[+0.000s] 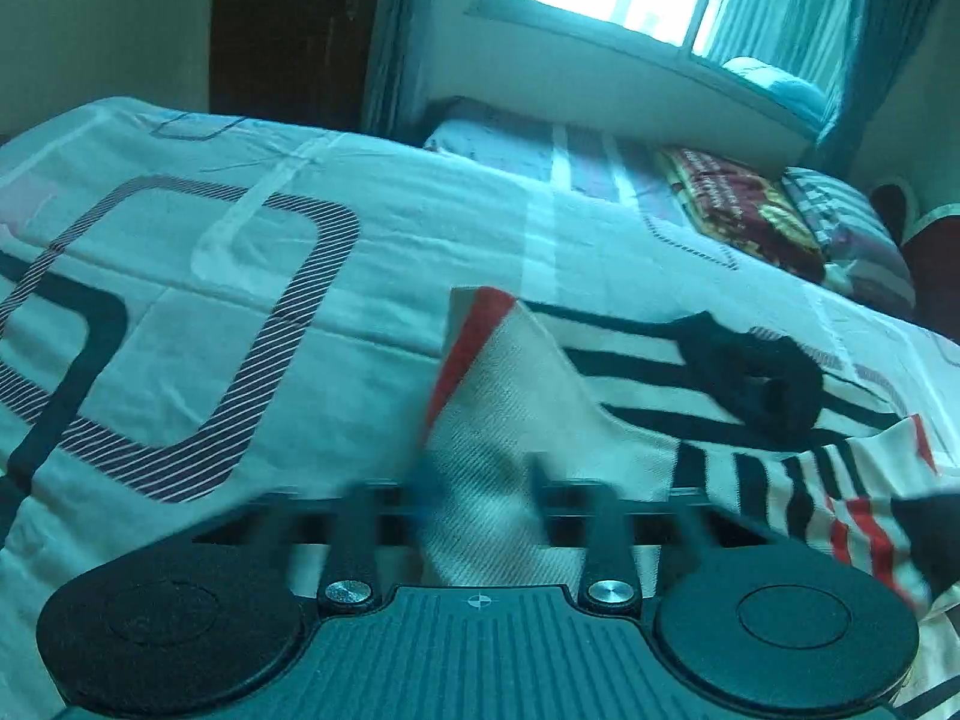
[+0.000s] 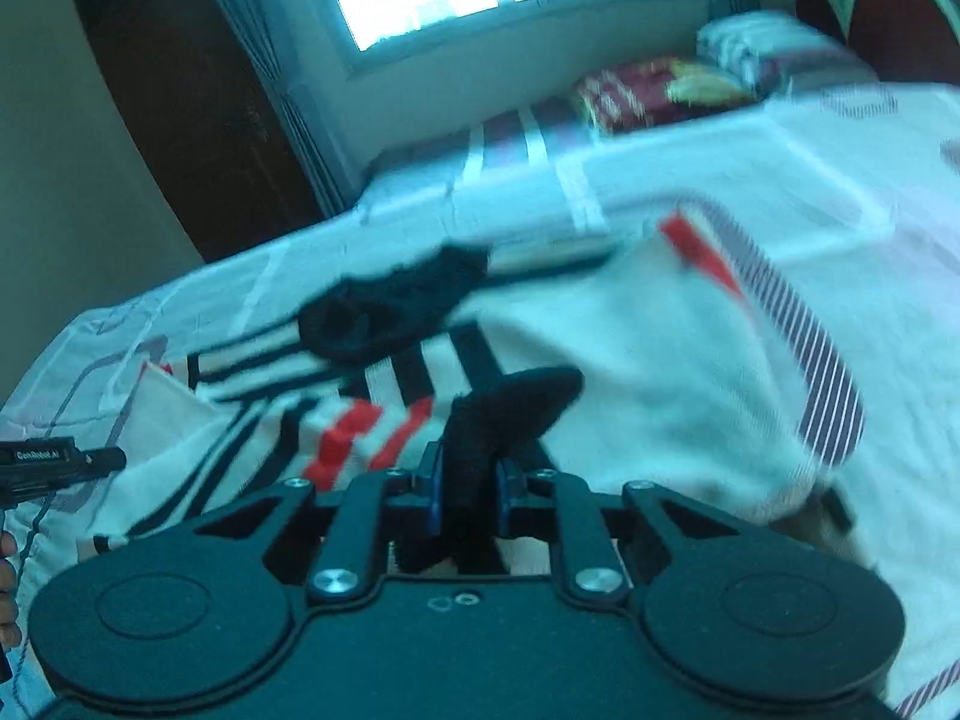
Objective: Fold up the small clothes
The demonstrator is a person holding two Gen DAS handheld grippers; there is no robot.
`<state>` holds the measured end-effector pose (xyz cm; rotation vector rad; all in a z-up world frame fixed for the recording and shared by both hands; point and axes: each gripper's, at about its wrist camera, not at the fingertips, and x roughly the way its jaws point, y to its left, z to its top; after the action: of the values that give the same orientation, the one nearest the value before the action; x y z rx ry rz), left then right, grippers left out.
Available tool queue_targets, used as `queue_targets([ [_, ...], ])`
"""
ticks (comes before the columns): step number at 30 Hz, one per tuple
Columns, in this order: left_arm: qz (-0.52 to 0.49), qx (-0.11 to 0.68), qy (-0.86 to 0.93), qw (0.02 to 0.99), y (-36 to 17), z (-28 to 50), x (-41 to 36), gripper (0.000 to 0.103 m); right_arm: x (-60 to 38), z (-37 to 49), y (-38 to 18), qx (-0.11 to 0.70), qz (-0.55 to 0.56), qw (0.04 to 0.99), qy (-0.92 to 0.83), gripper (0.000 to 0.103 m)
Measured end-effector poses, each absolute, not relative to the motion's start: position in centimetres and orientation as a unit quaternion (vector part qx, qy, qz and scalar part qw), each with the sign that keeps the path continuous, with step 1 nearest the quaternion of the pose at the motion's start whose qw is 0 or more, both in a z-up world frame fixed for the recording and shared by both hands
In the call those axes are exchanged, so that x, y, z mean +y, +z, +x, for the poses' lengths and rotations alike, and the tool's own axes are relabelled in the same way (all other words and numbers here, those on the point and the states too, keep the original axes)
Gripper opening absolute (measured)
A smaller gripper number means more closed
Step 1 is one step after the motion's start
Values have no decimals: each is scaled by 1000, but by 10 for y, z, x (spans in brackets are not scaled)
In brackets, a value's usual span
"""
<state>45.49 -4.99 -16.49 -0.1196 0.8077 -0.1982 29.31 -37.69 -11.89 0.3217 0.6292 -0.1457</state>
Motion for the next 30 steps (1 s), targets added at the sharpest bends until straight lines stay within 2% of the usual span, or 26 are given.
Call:
queue_targets([
  [1,-55,381,-86,919,-163,454,-55,102,-379,294,-113,300,141,940,-80,16],
  [3,-44,352,-77,932,-159,452,-67,103,-388,297,-111,302,107,942,-103,16],
  [6,-52,377,-81,921,-165,463,-72,103,-409,308,-135,370,132,915,-98,16],
  [8,-61,384,-83,917,-173,470,-73,102,-412,306,-143,379,132,911,-98,17],
  [9,-69,385,-85,916,-177,472,-73,97,-413,304,-144,376,136,911,-102,21],
  [10,-74,385,-86,916,-180,475,-73,87,-416,301,-144,371,146,911,-107,23],
  [11,-79,391,-90,913,-183,479,-72,63,-420,300,-143,368,161,910,-106,30],
  [12,-92,401,-95,907,-186,485,-71,47,-426,299,-144,369,181,906,-98,31],
  [15,-124,404,-93,902,-192,491,-71,39,-424,297,-151,385,192,899,-81,28],
  [16,-130,404,-91,901,-193,492,-73,34,-422,297,-153,384,189,900,-80,26],
  [17,-134,402,-86,902,-192,492,-74,26,-420,297,-153,380,191,902,-79,19],
  [18,-135,397,-83,904,-191,490,-74,16,-419,298,-151,377,191,903,-78,16],
  [19,-134,391,-82,907,-188,488,-76,13,-417,299,-146,365,181,910,-84,15],
  [22,-144,358,-78,919,-178,479,-75,11,-403,298,-124,320,100,937,-94,14],
  [24,-128,363,-62,921,-187,484,-77,11,-404,308,-134,345,66,929,-116,14],
  [26,-119,369,-51,920,-199,484,-79,11,-411,314,-155,385,82,911,-122,14],
  [28,-91,361,-53,926,-197,481,-85,11,-411,309,-154,379,83,914,-121,15],
  [29,-87,364,-55,926,-193,481,-85,12,-411,308,-152,379,86,913,-125,17],
  [30,-90,362,-52,926,-187,480,-84,12,-413,306,-147,374,93,913,-130,24],
])
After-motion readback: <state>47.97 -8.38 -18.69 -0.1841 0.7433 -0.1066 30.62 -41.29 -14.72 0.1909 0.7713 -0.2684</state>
